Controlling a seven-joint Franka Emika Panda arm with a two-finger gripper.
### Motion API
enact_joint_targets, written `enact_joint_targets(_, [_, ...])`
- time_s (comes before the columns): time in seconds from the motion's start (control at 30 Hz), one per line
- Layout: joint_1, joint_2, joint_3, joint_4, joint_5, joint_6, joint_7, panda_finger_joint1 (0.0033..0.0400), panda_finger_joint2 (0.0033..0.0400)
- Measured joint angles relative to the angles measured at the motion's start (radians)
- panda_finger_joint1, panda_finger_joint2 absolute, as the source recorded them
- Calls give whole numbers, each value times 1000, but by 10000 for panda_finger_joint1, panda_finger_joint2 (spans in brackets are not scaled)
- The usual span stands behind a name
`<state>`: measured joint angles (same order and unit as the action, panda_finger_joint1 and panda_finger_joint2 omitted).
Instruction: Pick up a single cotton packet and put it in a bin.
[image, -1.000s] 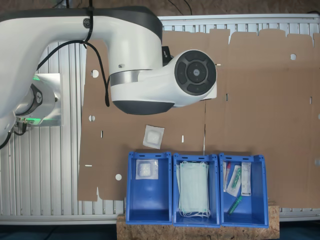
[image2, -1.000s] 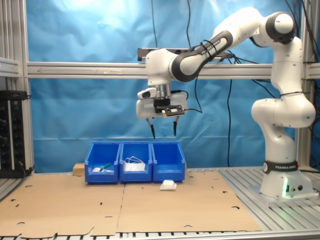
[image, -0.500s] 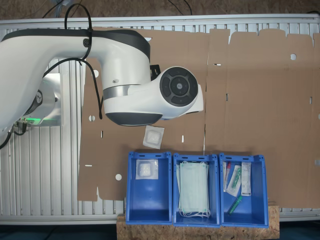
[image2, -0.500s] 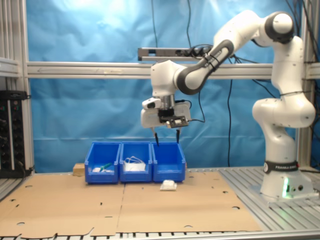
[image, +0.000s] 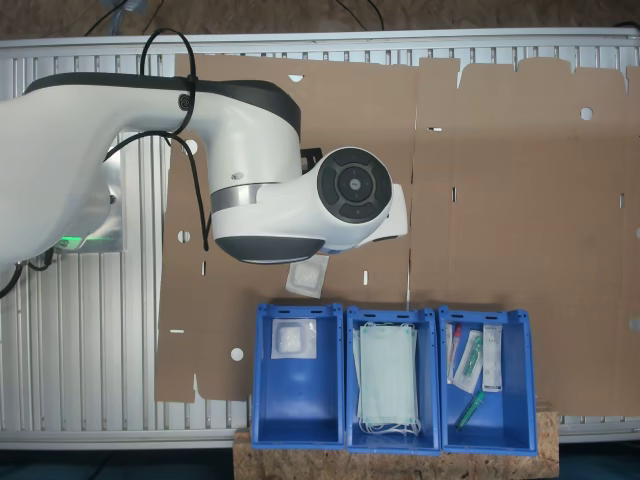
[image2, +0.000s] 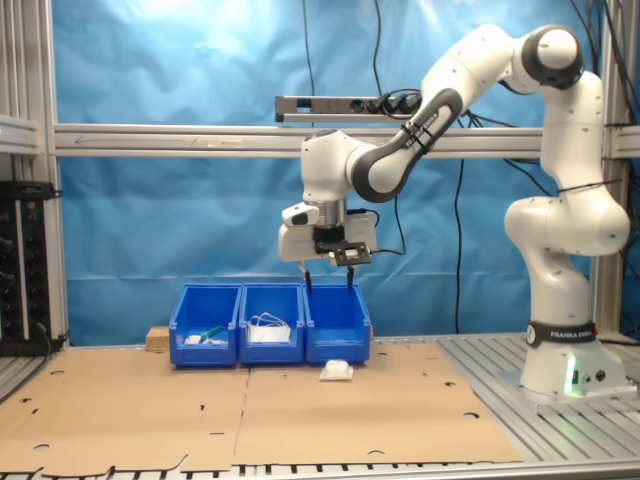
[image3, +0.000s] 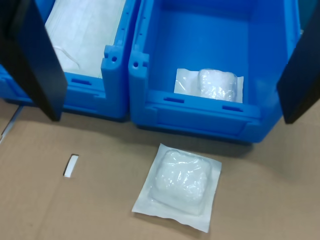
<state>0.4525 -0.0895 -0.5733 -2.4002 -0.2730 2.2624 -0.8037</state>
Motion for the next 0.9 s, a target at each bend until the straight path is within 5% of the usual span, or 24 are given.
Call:
enact_joint_targets(0.6, [-10,58,-58,-132,-5,214,0,400,400])
enact_joint_targets(0.9, [-16,153,-85,-148,-6,317,0,400,400])
